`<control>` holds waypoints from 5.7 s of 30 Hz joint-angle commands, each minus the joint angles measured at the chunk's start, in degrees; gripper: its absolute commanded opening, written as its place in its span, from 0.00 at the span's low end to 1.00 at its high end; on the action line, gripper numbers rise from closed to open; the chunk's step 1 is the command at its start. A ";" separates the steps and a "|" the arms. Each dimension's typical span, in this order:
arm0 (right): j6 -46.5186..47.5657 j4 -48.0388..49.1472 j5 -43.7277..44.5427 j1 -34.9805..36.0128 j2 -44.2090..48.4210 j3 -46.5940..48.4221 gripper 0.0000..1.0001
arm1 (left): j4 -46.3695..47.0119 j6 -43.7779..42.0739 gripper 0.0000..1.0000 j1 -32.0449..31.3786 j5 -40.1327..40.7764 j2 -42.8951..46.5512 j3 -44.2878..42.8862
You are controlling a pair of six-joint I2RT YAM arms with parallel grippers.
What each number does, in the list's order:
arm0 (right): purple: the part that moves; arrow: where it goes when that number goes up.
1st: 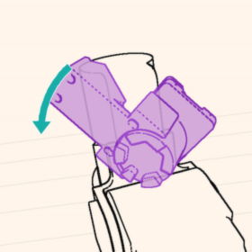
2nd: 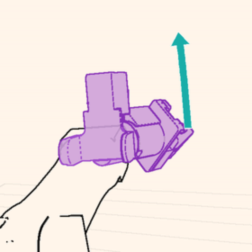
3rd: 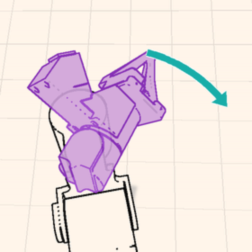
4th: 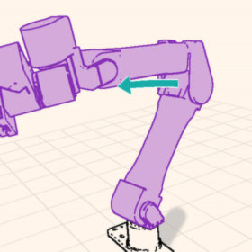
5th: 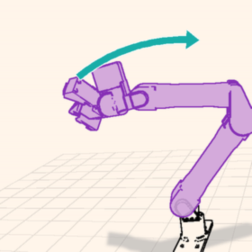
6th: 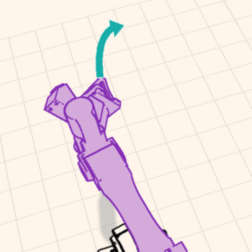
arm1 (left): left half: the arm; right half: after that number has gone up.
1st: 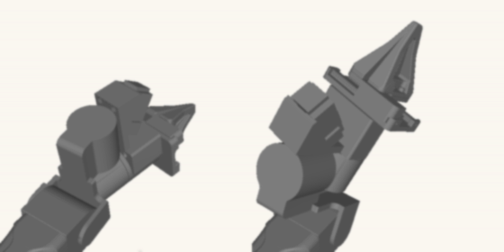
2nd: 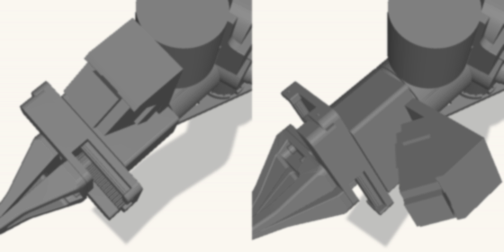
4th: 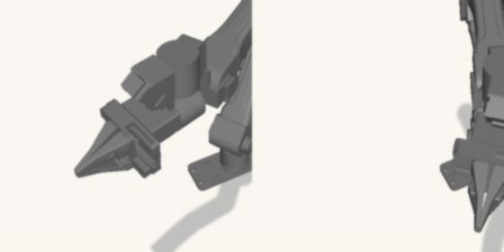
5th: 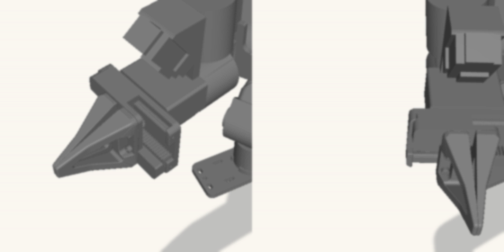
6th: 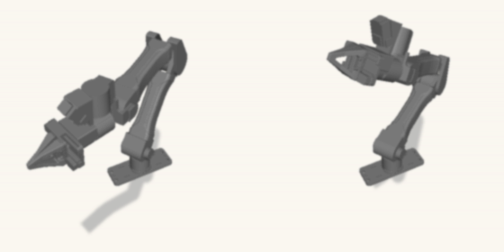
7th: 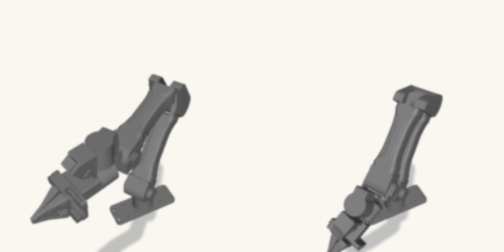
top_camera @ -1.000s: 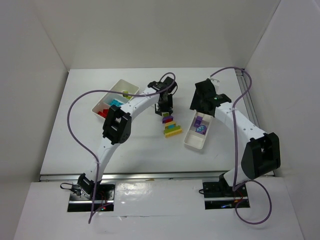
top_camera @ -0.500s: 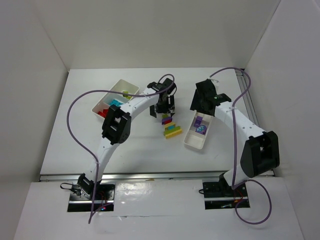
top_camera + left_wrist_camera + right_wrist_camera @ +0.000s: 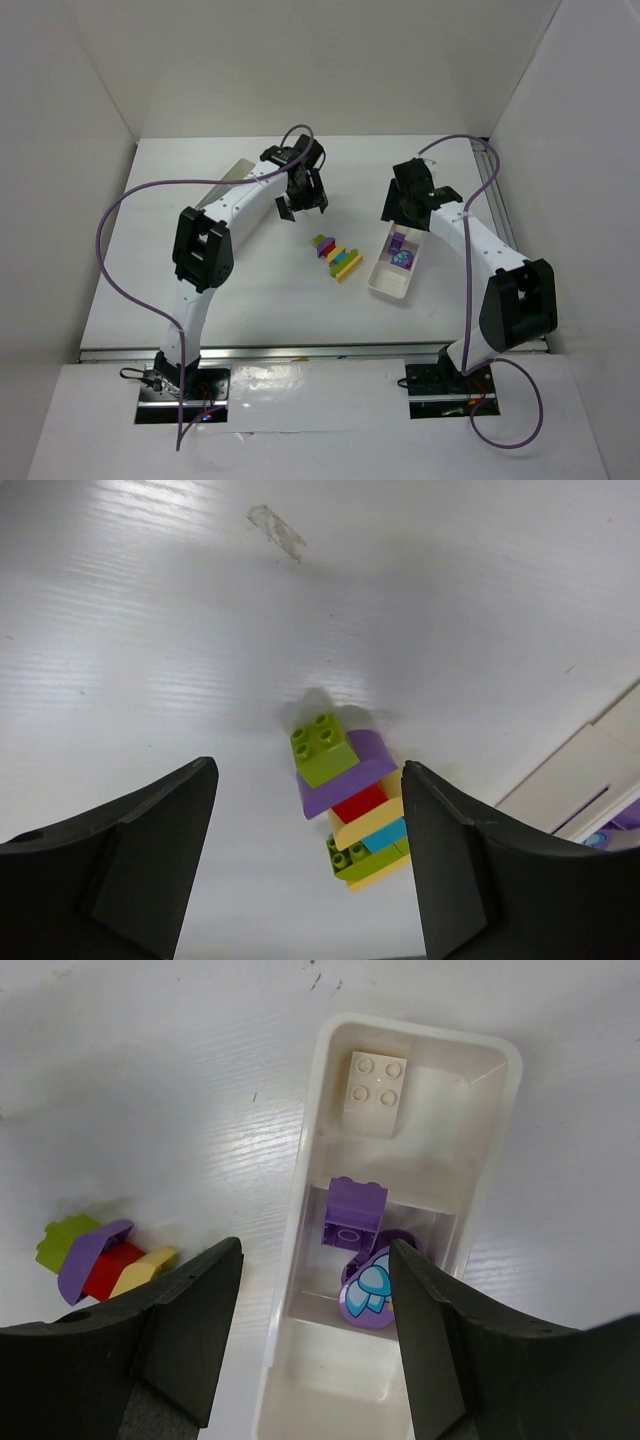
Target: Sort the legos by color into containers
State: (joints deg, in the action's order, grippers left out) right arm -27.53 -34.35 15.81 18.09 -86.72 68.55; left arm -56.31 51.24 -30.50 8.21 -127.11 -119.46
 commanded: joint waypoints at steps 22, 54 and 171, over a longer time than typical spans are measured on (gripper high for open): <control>4.14 2.88 -3.07 -1.03 -1.09 -0.61 0.68 | -6.34 15.64 0.81 -0.08 -14.45 -9.91 -2.18; 9.61 -3.69 -6.40 11.62 -8.46 6.59 0.70 | -6.62 1.49 0.86 2.02 1.19 12.93 1.95; 11.36 15.71 -32.15 7.31 -0.73 0.34 0.96 | 0.42 -18.11 0.00 0.44 -21.65 -0.87 -12.73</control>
State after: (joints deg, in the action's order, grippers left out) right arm -16.73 -24.47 -11.07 25.71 -86.26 66.50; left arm -56.31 34.46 -30.37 -8.82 -129.49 -133.23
